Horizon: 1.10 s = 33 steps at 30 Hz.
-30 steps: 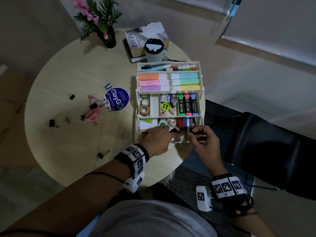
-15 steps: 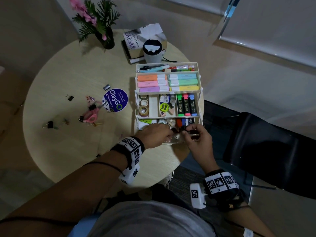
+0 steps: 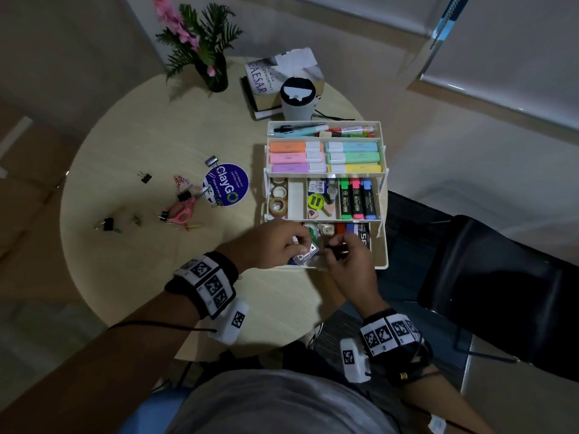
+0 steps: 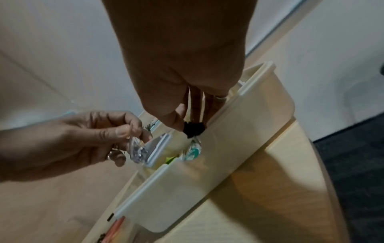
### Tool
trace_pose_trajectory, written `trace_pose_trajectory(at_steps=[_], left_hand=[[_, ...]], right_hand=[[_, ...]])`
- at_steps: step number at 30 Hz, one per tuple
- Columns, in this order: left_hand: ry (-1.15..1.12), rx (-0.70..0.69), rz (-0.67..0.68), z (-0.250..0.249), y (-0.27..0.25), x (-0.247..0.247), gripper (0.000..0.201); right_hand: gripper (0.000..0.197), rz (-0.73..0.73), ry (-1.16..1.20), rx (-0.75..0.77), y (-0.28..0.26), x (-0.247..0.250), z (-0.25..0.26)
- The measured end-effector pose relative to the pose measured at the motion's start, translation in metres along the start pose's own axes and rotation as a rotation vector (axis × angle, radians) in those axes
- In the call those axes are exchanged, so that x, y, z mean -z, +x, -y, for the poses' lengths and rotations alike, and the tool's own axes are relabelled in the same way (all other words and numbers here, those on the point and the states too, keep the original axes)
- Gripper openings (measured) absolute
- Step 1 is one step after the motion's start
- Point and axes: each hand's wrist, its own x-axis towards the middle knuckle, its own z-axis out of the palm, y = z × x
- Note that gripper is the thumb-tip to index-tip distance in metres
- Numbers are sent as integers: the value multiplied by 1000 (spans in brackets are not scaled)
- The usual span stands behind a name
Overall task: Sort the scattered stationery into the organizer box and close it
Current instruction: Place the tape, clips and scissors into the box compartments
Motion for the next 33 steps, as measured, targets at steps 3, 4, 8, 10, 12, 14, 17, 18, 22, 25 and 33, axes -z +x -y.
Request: trace_pose_trajectory(at_steps=[3,4,8,10,12,14,17,18,22,25,33], left_hand=[[-42,26,-59,0,0,-1,9],[-49,23,-81,-2,3,-3,6],[-23,-18,-139,-23,23,-16,6],[10,-44,-150,-36,36,-25,7],[56,-70,-134,-48,52,-36,8],[106,-63,-106,-56,67,-45,7],[185,-13,-87,-60,84,-52,6],[193,2,-89,-60,87,-54,6],[200,4,-106,-59,89,-52,9],[176,-31,-112,-51,84,-47,10],[105,-53,-107,-40,76,-41,6]], right_hand=[[19,176,-182,62,-5,6,-2],[20,205,-202,80,-6,10,-3],[21,101,-131,66,-15,46,-7],[17,-11,-80,41,-21,70,-13],[15,-105,-73,-5,-26,93,-24],[18,-137,-141,-16,-31,111,-34],[24,-23,-442,153,-33,123,-44],[26,38,-516,212,-33,121,-44],[48,220,-769,257,-28,95,-27],[48,279,-923,245,-22,76,-18],[28,405,-1122,131,-5,56,-11]])
